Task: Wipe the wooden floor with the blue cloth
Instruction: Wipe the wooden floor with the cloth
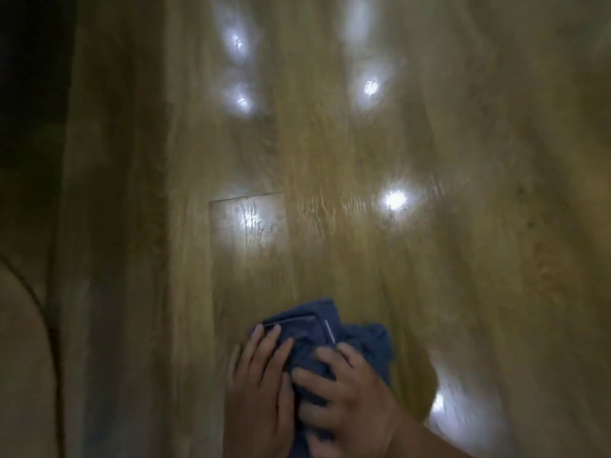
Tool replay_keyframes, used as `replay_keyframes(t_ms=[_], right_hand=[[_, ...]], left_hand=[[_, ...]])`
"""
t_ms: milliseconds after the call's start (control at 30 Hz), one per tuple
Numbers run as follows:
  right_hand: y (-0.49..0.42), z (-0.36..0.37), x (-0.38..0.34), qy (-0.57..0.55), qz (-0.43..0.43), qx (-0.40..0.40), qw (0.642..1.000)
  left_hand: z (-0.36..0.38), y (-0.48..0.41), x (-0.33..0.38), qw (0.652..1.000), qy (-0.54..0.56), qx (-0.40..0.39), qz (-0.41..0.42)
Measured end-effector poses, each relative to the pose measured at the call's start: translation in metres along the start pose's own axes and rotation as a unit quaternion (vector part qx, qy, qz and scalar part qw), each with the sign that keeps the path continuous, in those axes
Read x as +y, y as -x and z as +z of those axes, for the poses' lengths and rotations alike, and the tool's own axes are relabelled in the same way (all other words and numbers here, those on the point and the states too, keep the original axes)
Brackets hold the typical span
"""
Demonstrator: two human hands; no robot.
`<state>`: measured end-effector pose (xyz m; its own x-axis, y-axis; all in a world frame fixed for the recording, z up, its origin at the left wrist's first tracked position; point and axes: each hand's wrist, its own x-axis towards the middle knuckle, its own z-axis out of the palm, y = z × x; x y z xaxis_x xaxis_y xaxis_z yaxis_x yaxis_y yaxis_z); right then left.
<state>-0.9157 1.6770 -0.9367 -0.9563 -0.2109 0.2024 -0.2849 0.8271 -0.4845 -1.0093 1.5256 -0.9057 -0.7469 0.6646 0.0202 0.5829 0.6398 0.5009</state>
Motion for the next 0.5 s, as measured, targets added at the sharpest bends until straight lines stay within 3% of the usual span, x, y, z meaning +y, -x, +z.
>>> replay_keyframes(t_ms=[67, 167, 300, 500], right_hand=[[-0.008, -0.005, 0.006, -0.035, -0.006, -0.02, 0.999], [-0.05, -0.022, 0.039, -0.025, -0.029, -0.03, 0.999], [-0.145, -0.046, 0.115, 0.025, 0.007, -0.016, 1.0], [-0.287, -0.071, 0.222, 0.102, 0.075, 0.012, 0.992]], left_hand=[[0.0, 0.015, 0.0, 0.998, -0.064, -0.003, -0.003], [0.002, -0.027, 0.001, 0.998, -0.057, -0.007, 0.018], [-0.008, -0.148, -0.034, 1.0, 0.001, 0.003, 0.005], [-0.023, -0.349, -0.094, 0.999, -0.002, -0.001, 0.046]])
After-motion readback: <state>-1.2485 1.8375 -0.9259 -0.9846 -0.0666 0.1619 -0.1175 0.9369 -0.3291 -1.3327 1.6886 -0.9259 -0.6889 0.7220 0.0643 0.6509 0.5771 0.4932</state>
